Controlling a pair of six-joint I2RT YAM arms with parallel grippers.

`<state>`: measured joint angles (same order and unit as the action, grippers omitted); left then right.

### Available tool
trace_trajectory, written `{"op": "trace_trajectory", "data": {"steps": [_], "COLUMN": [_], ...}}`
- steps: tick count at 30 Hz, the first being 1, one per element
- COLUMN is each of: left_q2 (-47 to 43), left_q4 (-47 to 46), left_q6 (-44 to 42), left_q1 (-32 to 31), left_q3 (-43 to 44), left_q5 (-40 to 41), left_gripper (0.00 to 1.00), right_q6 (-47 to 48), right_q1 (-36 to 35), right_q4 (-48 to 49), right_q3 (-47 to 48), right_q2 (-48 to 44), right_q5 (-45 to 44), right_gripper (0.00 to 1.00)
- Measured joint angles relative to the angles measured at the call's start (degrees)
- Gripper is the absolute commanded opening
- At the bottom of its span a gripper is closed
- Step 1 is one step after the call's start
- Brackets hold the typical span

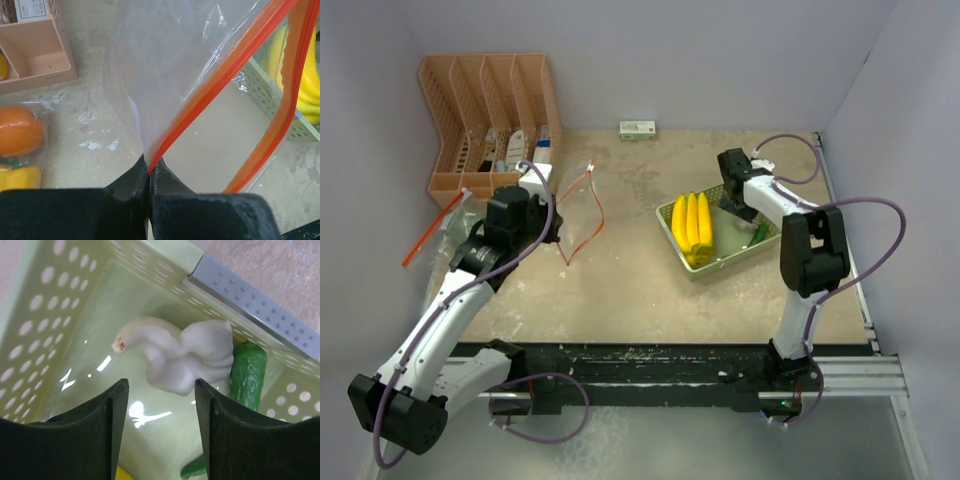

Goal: Place the food in the zip-top bag and seal the zipper
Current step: Pick up the fake vegetable from the bin.

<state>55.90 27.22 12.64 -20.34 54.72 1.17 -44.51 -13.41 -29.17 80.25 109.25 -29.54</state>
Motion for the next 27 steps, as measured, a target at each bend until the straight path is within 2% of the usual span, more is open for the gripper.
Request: {"op": "trace_trajectory", "data": {"steps": [3,5,7,10,16,22,25,27], "left_q2": [-0.3,-0.6,-0.9,-1.2,-1.2,0.2,1.9,3.0], "left_q4": [0.0,0.0,-0.1,-0.2,-0.2,-0.3,-0.4,-0.4], "left_q6": [-0.1,-0.2,-0.2,-0.2,-0.3,-0.3,-0.3,-0.3], "left_q1": [0.0,0.0,0.0,0.0,0.0,0.0,0.0,0.0], "left_q3": [-0.2,-0.2,-0.2,-0.2,-0.2,-0.2,-0.2,-0.2], "left_q5": [-0.1,-0.1,-0.1,-0.1,-0.1,-0.5,-0.6,-0.6], "left_gripper": [0.0,0.0,0.0,0.0,0.0,0.0,0.0,0.0], "right_q6": [0.0,0.0,-0.2,-0.5,-0.5,3.0,7.4,10.7], "right_q1": [0.0,0.1,0.1,0.1,0.0,-2.4,-7.1,-10.6], "right_q4": [0.2,0.2,0.3,1.1,1.9,5.8,10.7,15.2], "right_q3": [0.2,0.0,-0.4,-1.6,-5.7,-11.3,-14.6,-16.3], "right_q2": [2.2,3.0,3.0,2.2,-3.9,-15.9,-23.5,-28.2], "right_q5": [0.1,0.1,-0.2,-1.1,-4.0,-4.9,-2.1,3.0], "right_gripper": [0.58,0.48,0.33,0.0,0.0,0.0,0.0,0.0]}}
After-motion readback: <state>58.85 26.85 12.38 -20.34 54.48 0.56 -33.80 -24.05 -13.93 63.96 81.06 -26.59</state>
